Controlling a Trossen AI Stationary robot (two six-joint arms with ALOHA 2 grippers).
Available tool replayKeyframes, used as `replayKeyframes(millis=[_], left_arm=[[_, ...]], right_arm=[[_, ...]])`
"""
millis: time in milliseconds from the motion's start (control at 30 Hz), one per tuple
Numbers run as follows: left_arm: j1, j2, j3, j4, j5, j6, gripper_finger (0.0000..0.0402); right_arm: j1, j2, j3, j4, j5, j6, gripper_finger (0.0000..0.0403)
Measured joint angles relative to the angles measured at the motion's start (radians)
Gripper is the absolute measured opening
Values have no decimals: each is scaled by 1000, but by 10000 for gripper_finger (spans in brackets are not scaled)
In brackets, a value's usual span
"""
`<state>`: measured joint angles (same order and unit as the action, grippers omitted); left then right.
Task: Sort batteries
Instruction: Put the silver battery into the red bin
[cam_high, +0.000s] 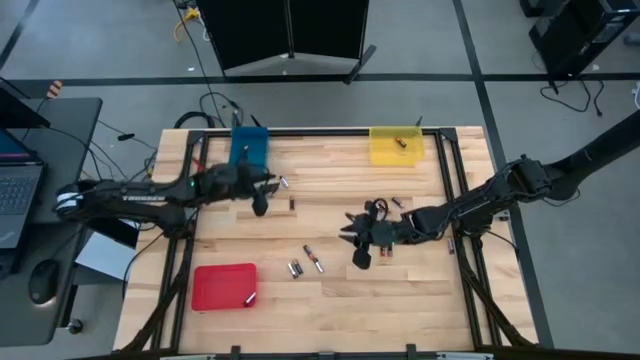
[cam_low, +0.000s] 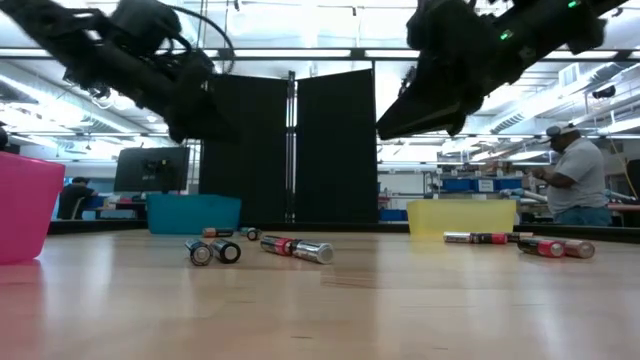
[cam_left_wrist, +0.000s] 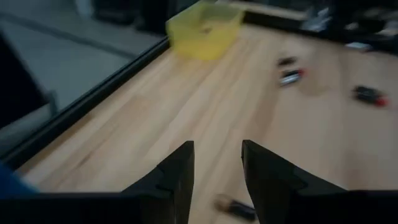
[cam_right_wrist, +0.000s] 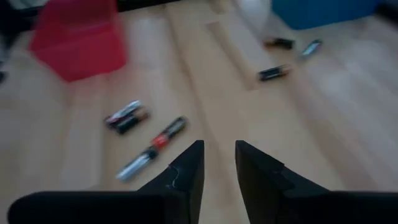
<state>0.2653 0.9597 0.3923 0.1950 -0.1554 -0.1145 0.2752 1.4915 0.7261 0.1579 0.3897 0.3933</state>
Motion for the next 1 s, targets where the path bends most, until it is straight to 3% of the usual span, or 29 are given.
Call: replayKeyframes(millis=[300,667,1000], left_arm=[[-185,-18,-99,208,-94,55,143],[-290,-18,-101,239,-151,90,143],[-348,-18,-101,231,-151,107,143]], right_arm=[[70,178,56,51,16,128,117],[142,414,287,24,69,183,121],[184,596,546,-315,149,374,225]])
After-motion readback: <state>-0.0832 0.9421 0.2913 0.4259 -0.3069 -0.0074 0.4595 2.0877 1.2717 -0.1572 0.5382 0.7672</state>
